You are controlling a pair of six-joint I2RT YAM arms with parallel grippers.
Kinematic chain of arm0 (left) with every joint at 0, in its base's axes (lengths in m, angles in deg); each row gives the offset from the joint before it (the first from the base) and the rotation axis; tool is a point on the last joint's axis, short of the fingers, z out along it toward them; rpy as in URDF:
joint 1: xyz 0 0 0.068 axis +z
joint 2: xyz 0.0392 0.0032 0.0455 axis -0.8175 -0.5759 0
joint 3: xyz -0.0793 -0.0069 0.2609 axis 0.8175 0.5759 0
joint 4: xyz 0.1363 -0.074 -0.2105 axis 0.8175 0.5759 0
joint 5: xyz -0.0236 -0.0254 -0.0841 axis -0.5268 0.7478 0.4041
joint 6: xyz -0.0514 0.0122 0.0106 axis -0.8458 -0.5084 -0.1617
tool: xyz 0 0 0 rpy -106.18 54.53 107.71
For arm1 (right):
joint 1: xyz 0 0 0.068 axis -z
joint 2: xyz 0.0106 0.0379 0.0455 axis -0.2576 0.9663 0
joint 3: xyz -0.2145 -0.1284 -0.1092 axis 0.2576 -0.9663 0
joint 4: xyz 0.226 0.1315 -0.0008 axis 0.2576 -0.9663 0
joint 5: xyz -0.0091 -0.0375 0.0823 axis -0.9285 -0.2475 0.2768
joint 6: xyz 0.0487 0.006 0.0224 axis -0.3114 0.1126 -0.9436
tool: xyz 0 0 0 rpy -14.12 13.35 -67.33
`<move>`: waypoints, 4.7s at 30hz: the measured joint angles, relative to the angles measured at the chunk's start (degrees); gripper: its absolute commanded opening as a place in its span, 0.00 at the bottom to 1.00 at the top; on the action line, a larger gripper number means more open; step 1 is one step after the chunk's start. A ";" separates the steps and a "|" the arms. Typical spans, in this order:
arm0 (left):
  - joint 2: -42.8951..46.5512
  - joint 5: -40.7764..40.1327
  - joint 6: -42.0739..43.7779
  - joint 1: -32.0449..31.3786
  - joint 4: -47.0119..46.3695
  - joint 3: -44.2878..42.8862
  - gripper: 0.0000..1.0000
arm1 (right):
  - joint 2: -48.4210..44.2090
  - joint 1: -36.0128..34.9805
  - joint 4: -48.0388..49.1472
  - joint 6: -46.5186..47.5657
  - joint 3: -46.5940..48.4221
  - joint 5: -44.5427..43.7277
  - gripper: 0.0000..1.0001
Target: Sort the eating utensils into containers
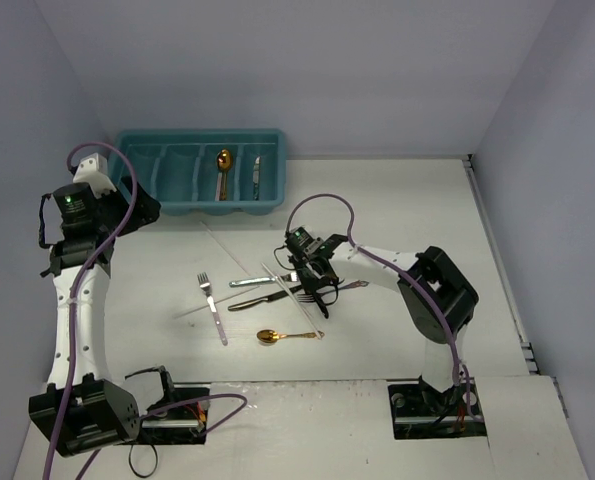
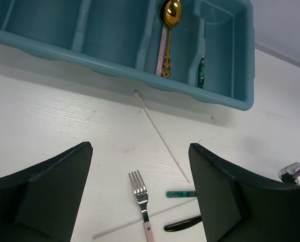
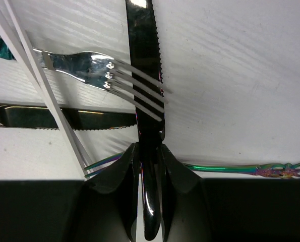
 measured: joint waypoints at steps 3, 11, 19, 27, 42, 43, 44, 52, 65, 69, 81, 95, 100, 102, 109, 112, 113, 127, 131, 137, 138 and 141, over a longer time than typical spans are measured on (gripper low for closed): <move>0.23 0.70 -1.47 -1.05 -1.16 1.57 0.75 | -1.16 0.02 -1.18 0.04 0.97 0.14 0.00; 2.59 0.90 -6.61 -12.08 -2.24 11.09 0.75 | -2.91 0.19 -1.86 -0.15 4.21 1.38 0.00; 5.74 -0.43 -15.01 -24.81 -4.56 18.36 0.75 | -2.86 3.23 -3.06 -3.15 11.12 3.75 0.00; 5.86 -4.00 -22.59 -35.12 -12.09 22.40 0.75 | -1.25 7.64 -3.04 -11.48 20.38 7.96 0.00; -1.70 -6.73 -24.73 -42.19 -22.42 21.39 0.71 | 3.38 5.35 -3.61 -19.55 25.04 14.18 0.00; -2.06 -6.70 -24.73 -42.37 -22.46 21.39 0.71 | 3.38 5.21 -3.60 -19.80 25.32 14.43 0.00; -2.34 -6.70 -24.69 -42.48 -22.52 21.35 0.71 | 3.38 5.07 -3.55 -19.96 25.48 14.71 0.00; -3.99 -6.79 -24.52 -42.74 -24.07 20.59 0.60 | 3.60 4.89 -3.36 -21.16 25.95 17.16 0.00; -6.77 -6.77 -26.73 -42.76 -25.70 20.17 0.41 | 3.77 4.57 -3.25 -23.14 27.37 20.45 0.00; -6.95 -6.91 -27.90 -42.76 -25.81 20.17 0.21 | 3.77 4.55 -3.21 -23.28 27.47 20.90 0.00; -6.70 -7.58 -32.76 -41.55 -25.35 20.28 0.00 | 3.80 4.50 -2.75 -22.77 28.27 21.68 0.23; -0.63 -6.67 -28.17 -33.29 -21.07 22.10 0.00 | 3.31 8.34 -1.20 -16.21 28.39 26.76 0.90; -3.93 -4.54 -15.07 -25.59 -8.08 11.03 0.00 | 0.72 14.73 -1.13 -11.33 28.04 27.79 0.89; -7.06 -3.49 -7.73 -21.63 -2.87 3.85 0.00 | -0.99 17.45 -0.74 -8.69 27.24 27.68 0.90; -23.24 -1.81 13.17 -10.37 5.62 -21.88 0.00 | -6.08 21.11 -0.56 2.25 22.95 25.35 0.89; -28.99 -1.11 19.27 -9.29 8.79 -27.74 0.00 | -6.33 21.01 -0.23 5.32 20.90 24.39 0.88; -31.10 -0.59 21.13 -9.26 9.47 -29.55 0.00 | -6.35 20.99 -0.29 6.14 20.04 24.02 0.88; -44.51 11.74 27.32 -5.94 8.29 -35.86 0.00 | -8.78 22.12 -0.67 11.88 12.56 17.81 0.87; -44.48 16.47 22.87 -5.58 2.17 -34.16 0.00 | -9.06 23.33 -0.48 12.15 12.10 16.96 0.87; -44.47 15.44 12.96 -7.67 -4.34 -31.95 0.00 | -9.06 24.89 -0.48 13.05 10.89 14.28 0.88; -44.48 14.43 11.77 -8.37 -4.75 -32.01 0.00 | -9.06 25.13 -0.39 13.50 10.73 13.38 0.88; -44.48 10.68 9.14 -11.05 -5.67 -32.27 0.00 | -9.06 25.52 -0.23 15.02 10.27 10.10 0.88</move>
